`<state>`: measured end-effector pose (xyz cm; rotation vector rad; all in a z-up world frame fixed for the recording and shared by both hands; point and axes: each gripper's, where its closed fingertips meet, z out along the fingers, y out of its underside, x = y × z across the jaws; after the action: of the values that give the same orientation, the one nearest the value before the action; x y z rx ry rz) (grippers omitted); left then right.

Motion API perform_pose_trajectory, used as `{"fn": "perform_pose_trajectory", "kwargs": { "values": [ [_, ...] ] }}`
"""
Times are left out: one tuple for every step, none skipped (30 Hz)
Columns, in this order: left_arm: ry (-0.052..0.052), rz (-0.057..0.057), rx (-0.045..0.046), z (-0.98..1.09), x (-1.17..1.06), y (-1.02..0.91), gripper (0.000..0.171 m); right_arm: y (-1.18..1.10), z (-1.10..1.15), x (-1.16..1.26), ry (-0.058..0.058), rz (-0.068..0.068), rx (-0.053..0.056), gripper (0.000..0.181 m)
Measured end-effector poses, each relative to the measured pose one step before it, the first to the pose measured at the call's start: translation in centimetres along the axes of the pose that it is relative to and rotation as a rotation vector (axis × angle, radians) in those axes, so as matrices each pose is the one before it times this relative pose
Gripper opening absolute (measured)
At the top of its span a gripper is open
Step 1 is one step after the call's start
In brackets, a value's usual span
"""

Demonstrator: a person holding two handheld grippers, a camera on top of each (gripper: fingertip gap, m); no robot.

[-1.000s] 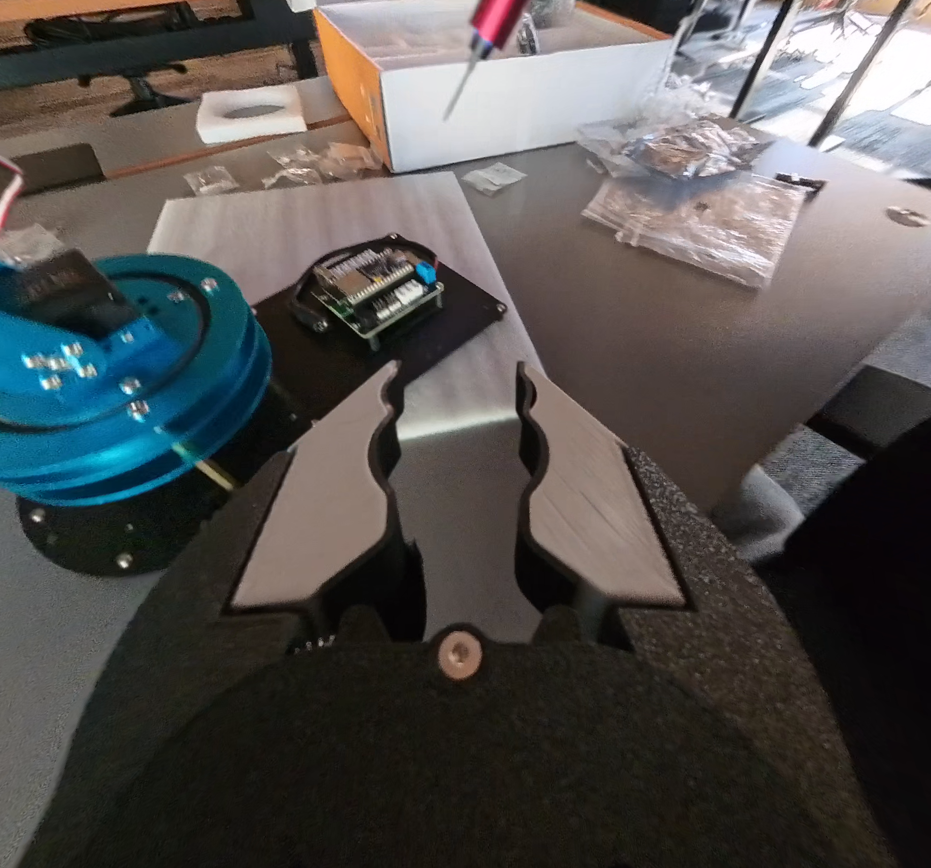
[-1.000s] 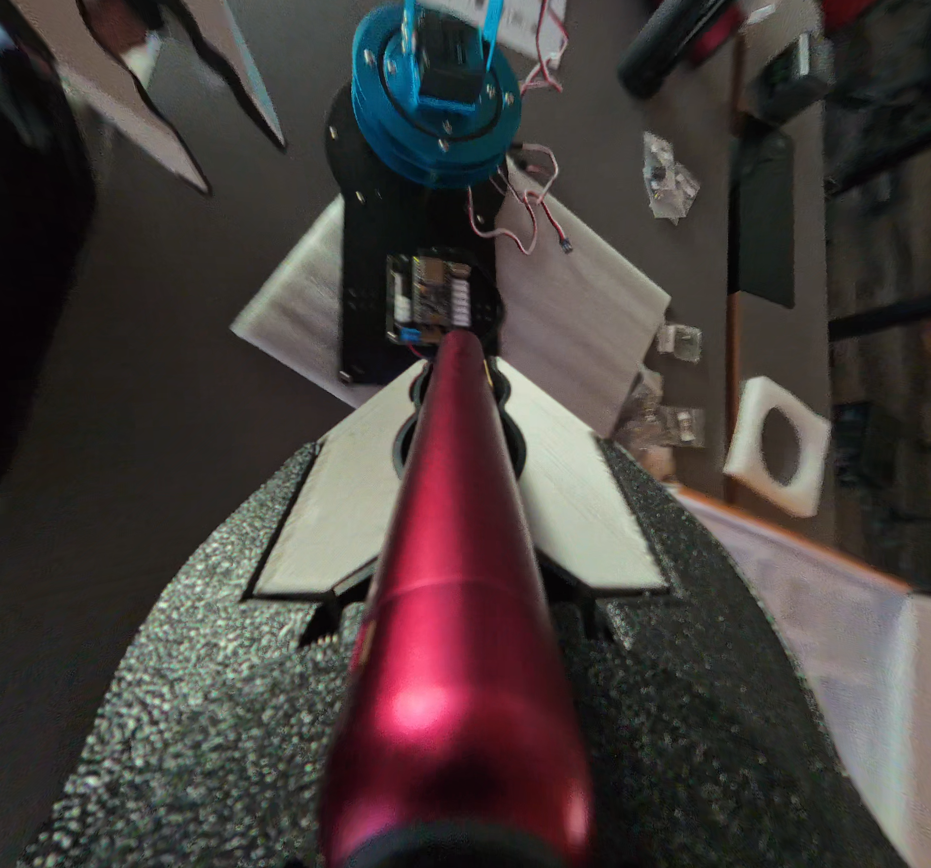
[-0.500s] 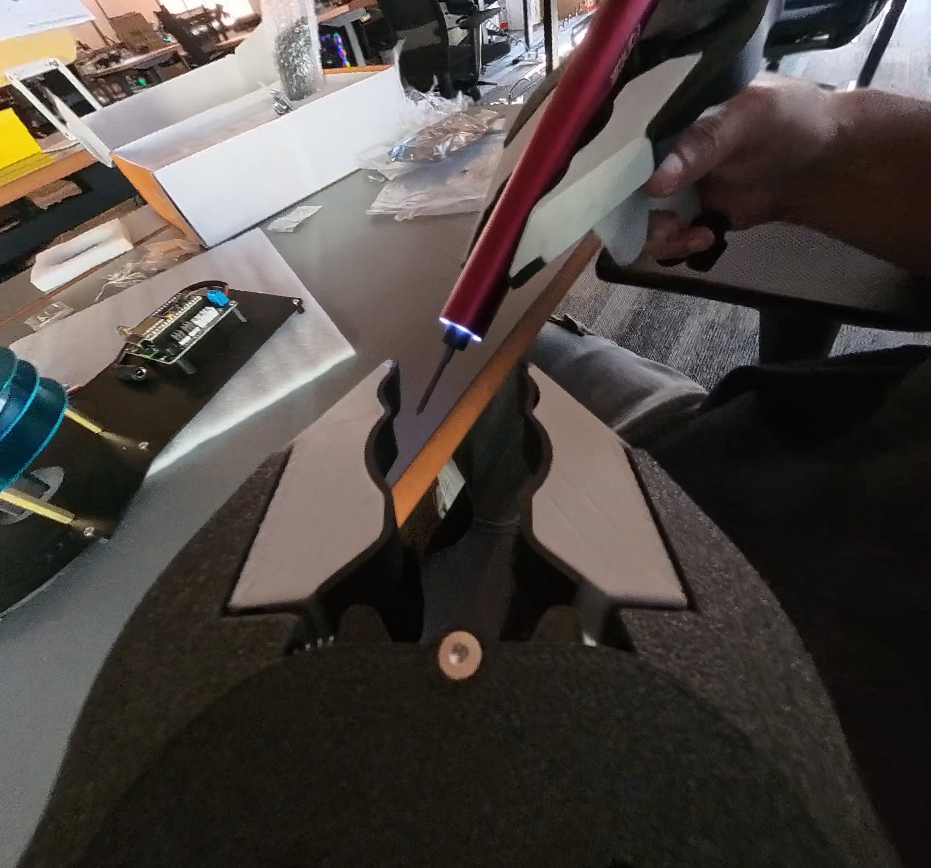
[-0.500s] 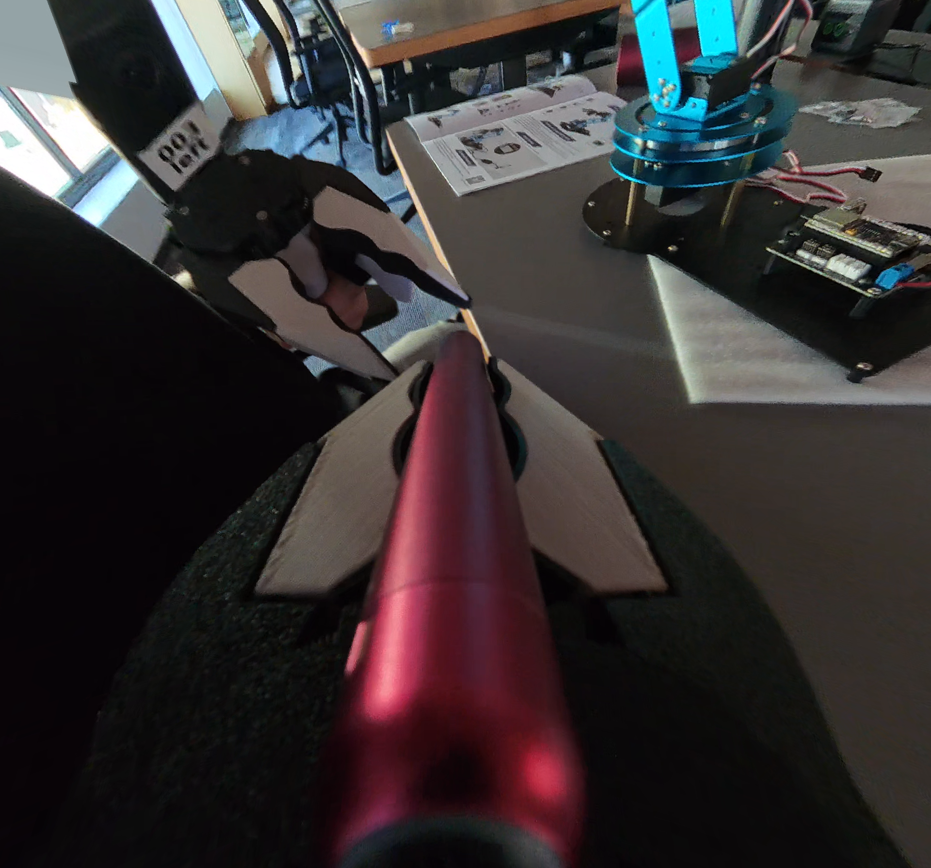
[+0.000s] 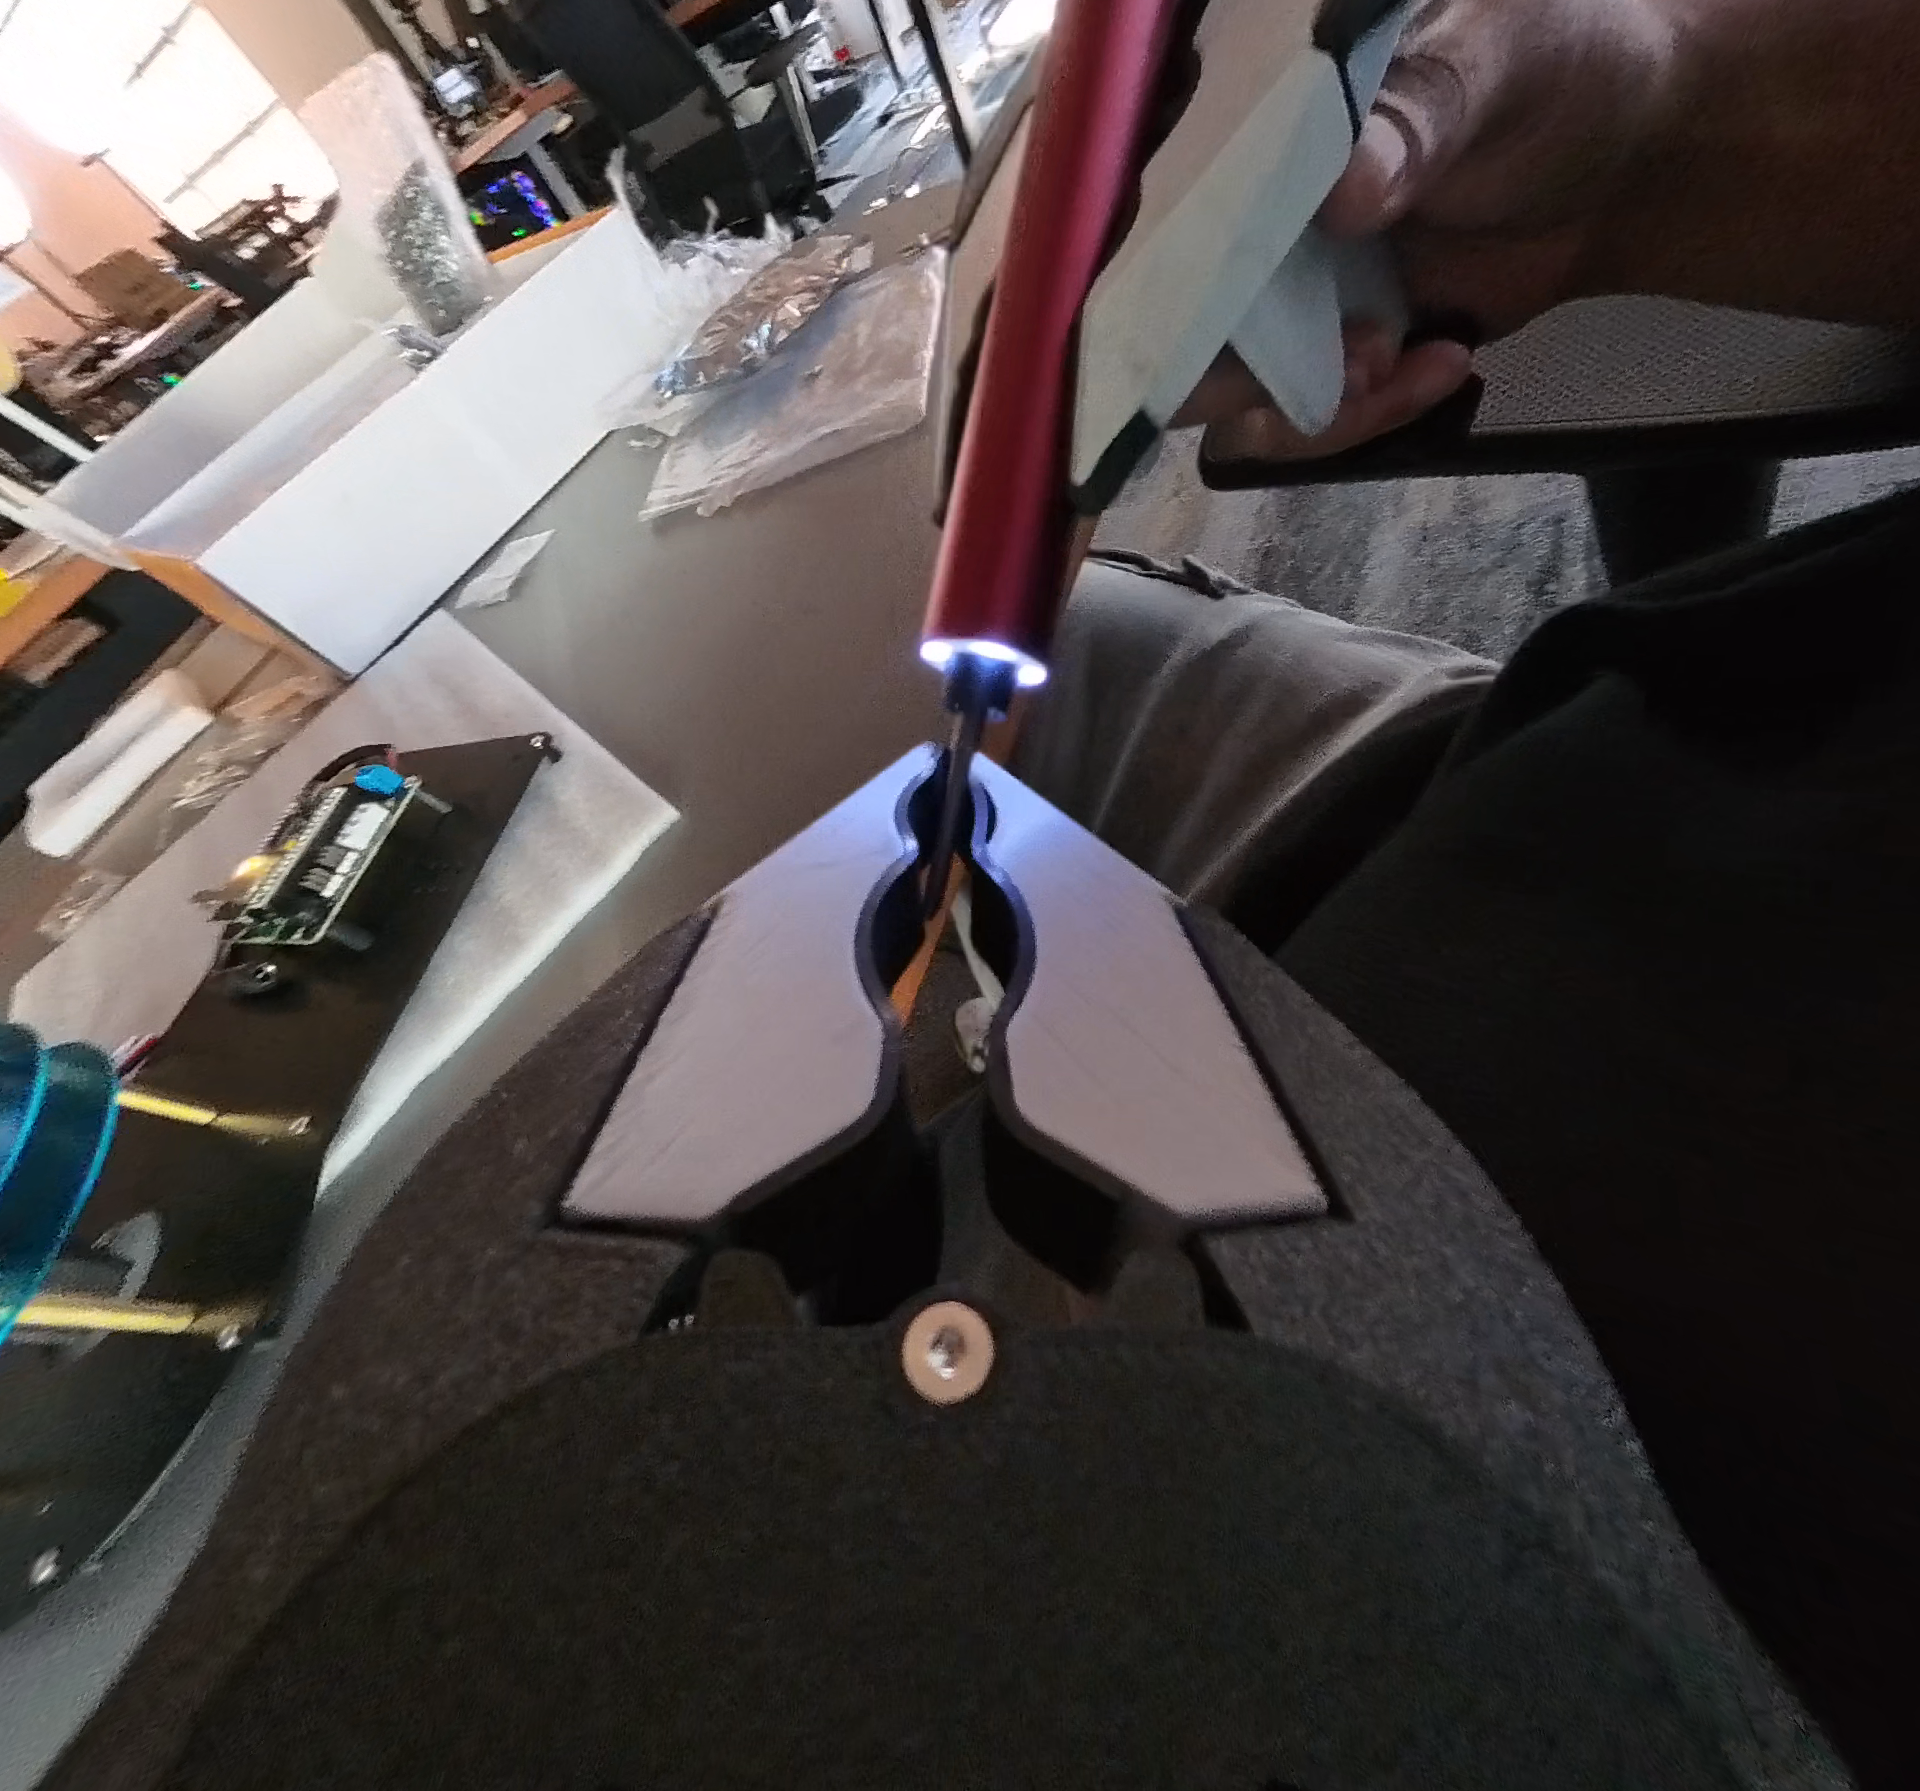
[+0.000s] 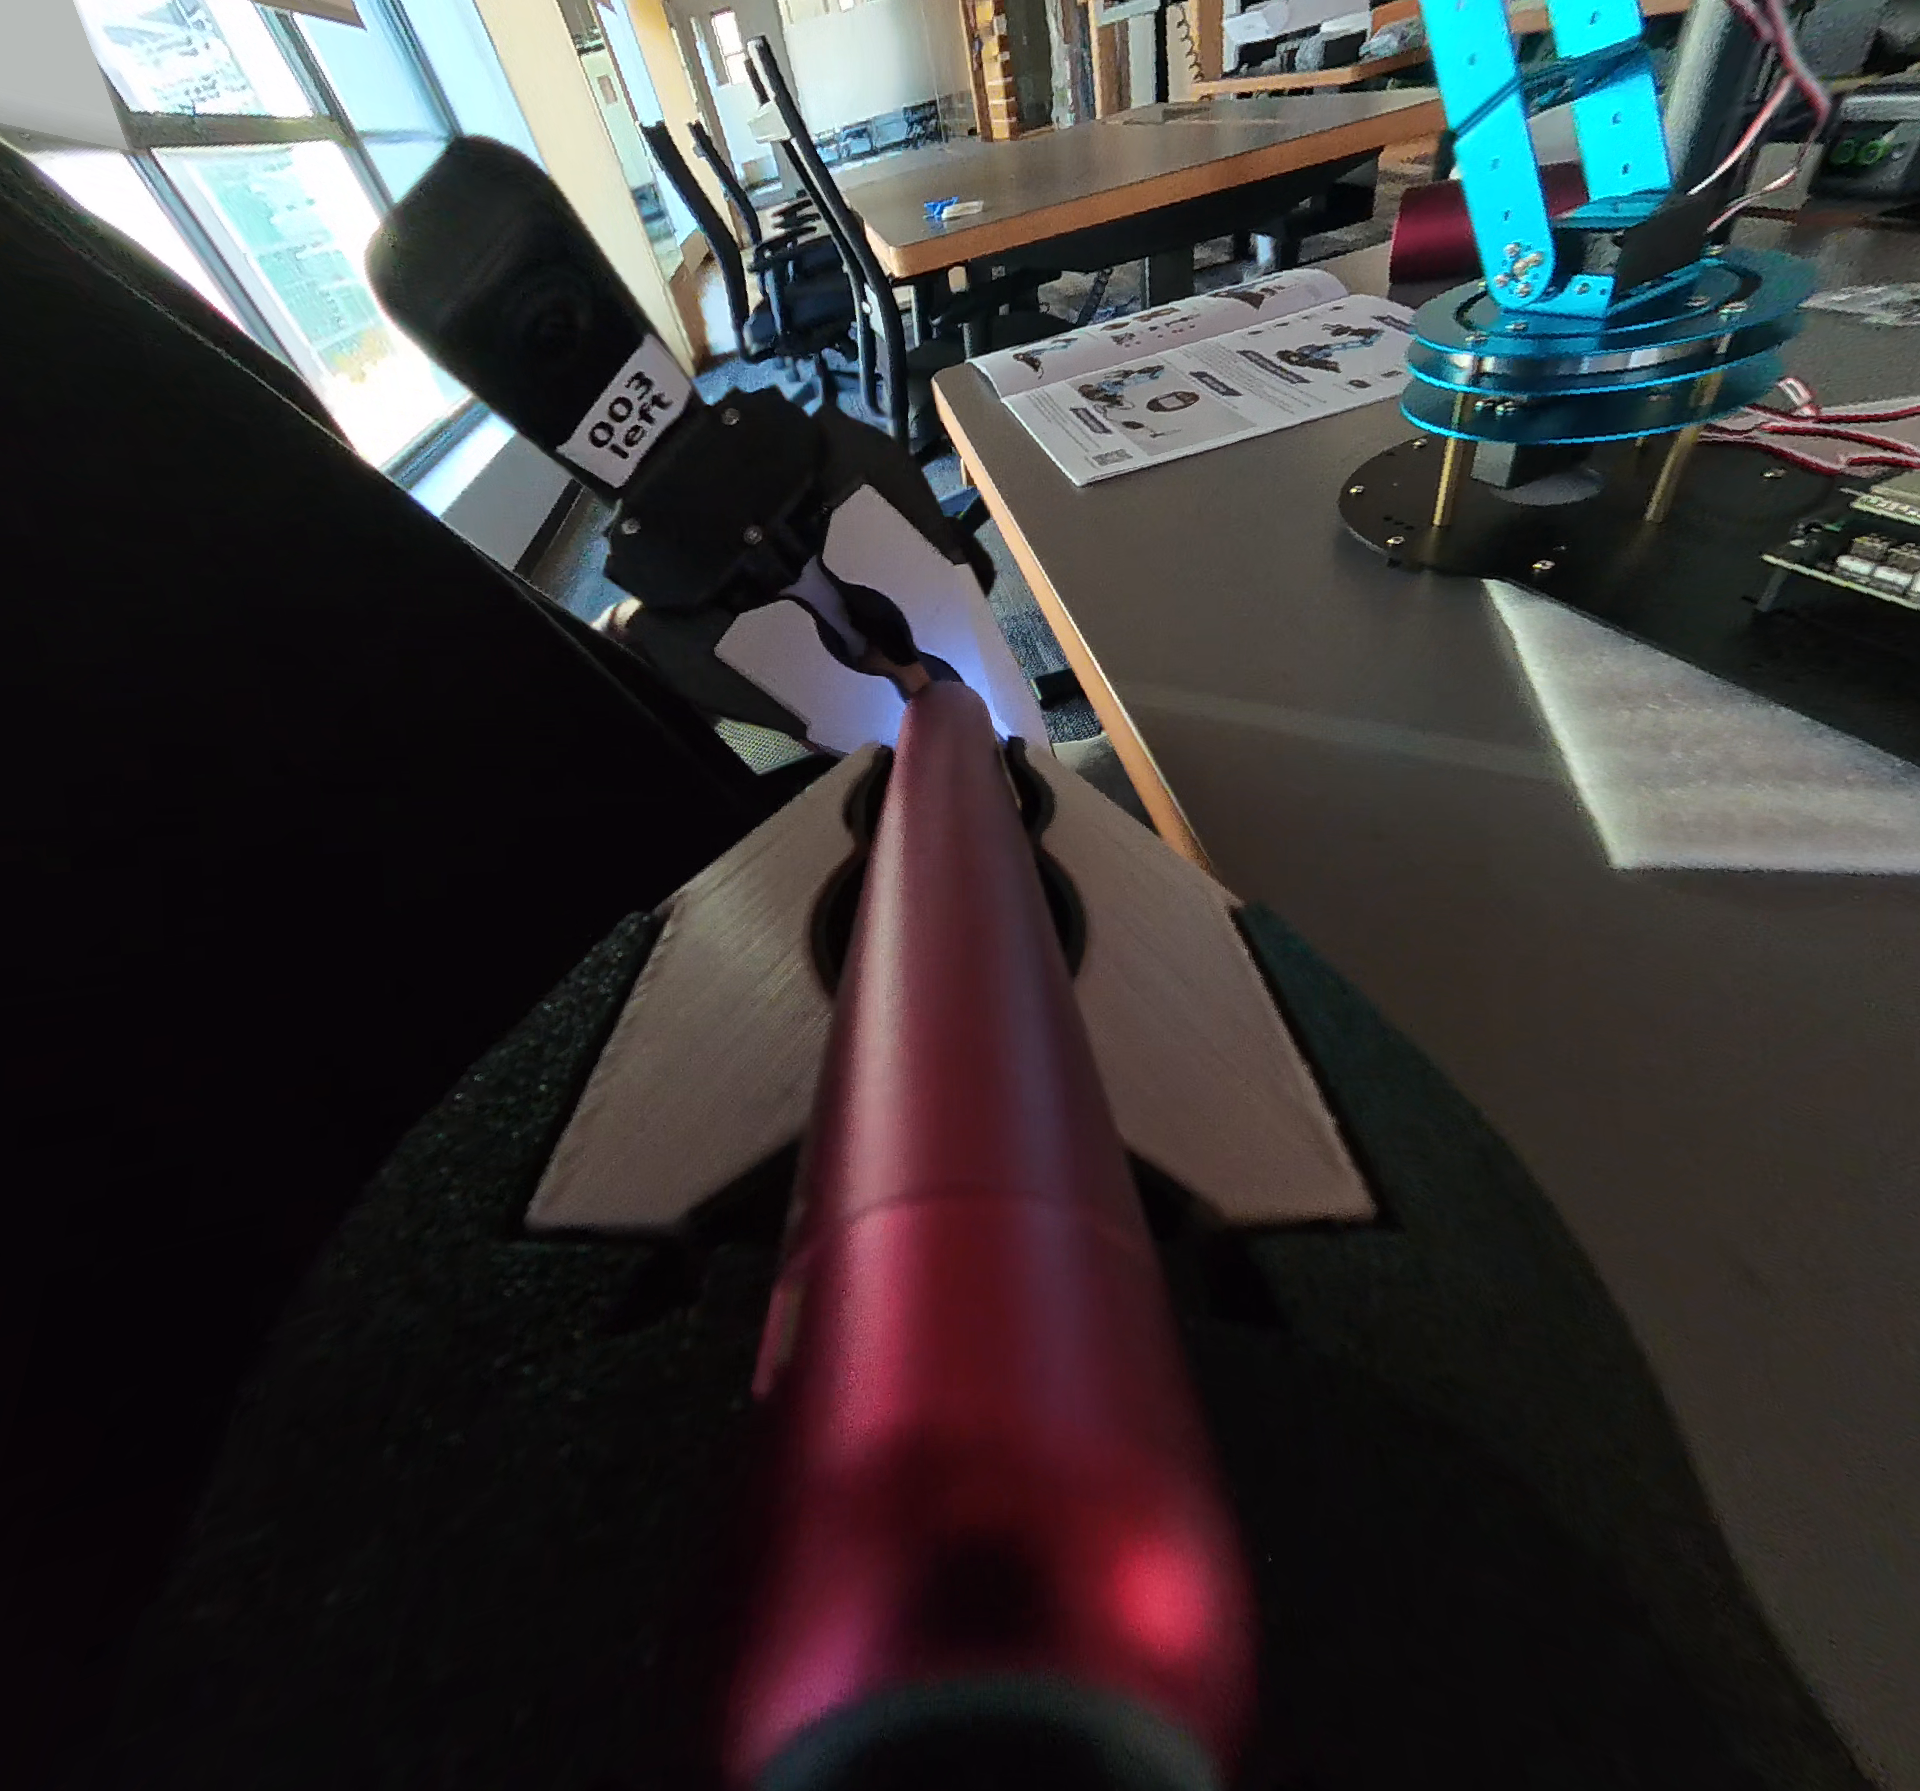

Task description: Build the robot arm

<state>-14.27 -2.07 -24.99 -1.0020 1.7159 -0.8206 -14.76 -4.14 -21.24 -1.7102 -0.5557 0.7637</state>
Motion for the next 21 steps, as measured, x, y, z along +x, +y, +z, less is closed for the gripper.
{"fn": "perform_pose_trajectory", "kwargs": {
  "values": [
    [0.0195,-0.0082,0.00536,0.191,-0.158,0.006,0.000,-0.111,-0.353,0.260,0.0102,0.0060,0.0107,0.022],
    [0.0160,-0.0085,0.00382,0.167,-0.271,-0.015,0.000,-0.178,-0.361,0.273,0.0099,0.0111,0.0148,0.021],
    [0.0198,-0.0040,0.00511,0.122,-0.175,-0.076,0.000,-0.185,-0.345,0.195,0.0011,0.0157,0.0170,0.021],
    [0.0220,0.0059,0.00464,0.059,-0.113,-0.081,0.000,-0.127,-0.328,0.153,-0.0034,0.0192,0.0138,0.021],
    [0.0092,0.0110,0.00034,-0.012,-0.309,-0.013,0.000,-0.223,-0.343,0.216,0.0023,0.0173,0.0177,0.022],
    [-0.0044,0.0086,-0.00457,-0.067,-0.585,0.073,0.000,-0.303,-0.352,0.355,0.0143,0.0106,0.0237,0.021],
    [-0.0026,0.0042,-0.00317,-0.093,-0.586,0.064,0.000,-0.228,-0.327,0.429,0.0209,0.0098,0.0169,0.022],
    [0.0031,-0.0016,0.00060,-0.118,-0.493,0.011,0.000,-0.190,-0.314,0.348,0.0147,0.0144,0.0135,0.022],
    [-0.0014,-0.0057,0.00294,-0.112,-0.496,-0.056,0.000,-0.265,-0.303,0.254,0.0113,0.0101,0.0194,0.022],
    [-0.0090,-0.0066,0.00504,-0.101,-0.531,-0.138,0.000,-0.386,-0.326,0.307,0.0202,-0.0026,0.0275,0.022],
    [-0.0138,-0.0078,0.00978,-0.095,-0.543,-0.216,0.000,-0.424,-0.276,0.351,0.0256,-0.0088,0.0279,0.021],
    [-0.0140,-0.0130,0.01187,-0.046,-0.505,-0.274,0.000,-0.395,-0.222,0.323,0.0226,-0.0079,0.0240,0.021],
    [-0.0089,-0.0162,0.01046,-0.017,-0.349,-0.331,0.000,-0.392,-0.160,0.371,0.0233,-0.0068,0.0238,0.021],
    [-0.0044,-0.0109,0.01128,0.015,-0.161,-0.383,0.003,-0.377,-0.103,0.395,0.0271,-0.0053,0.0223,0.021],
    [-0.0082,-0.0026,0.01263,0.034,-0.086,-0.431,0.012,-0.249,-0.039,0.321,0.0245,-0.0064,0.0127,0.021],
    [-0.0112,0.0009,0.01140,0.079,-0.047,-0.435,0.020,-0.156,-0.028,0.252,0.0237,-0.0150,0.0070,0.021],
    [-0.0051,-0.0071,0.00890,0.147,0.047,-0.405,0.024,-0.137,-0.022,0.243,0.0293,-0.0256,0.0082,0.021],
    [0.0103,-0.0483,0.01234,0.209,0.127,-0.451,0.026,-0.165,-0.014,0.247,0.0389,-0.0404,0.0102,0.021],
    [0.0298,-0.1151,0.02024,0.264,0.138,-0.544,0.026,-0.272,-0.041,0.280,0.0530,-0.0654,0.0170,0.021],
    [0.0549,-0.1590,0.02926,0.291,0.257,-0.632,0.027,-0.459,-0.110,0.335,0.0684,-0.0812,0.0289,0.021],
    [0.0864,-0.1576,0.03993,0.220,0.623,-0.704,0.030,-0.589,-0.157,0.343,0.0700,-0.0667,0.0356,0.020]
  ]
}}
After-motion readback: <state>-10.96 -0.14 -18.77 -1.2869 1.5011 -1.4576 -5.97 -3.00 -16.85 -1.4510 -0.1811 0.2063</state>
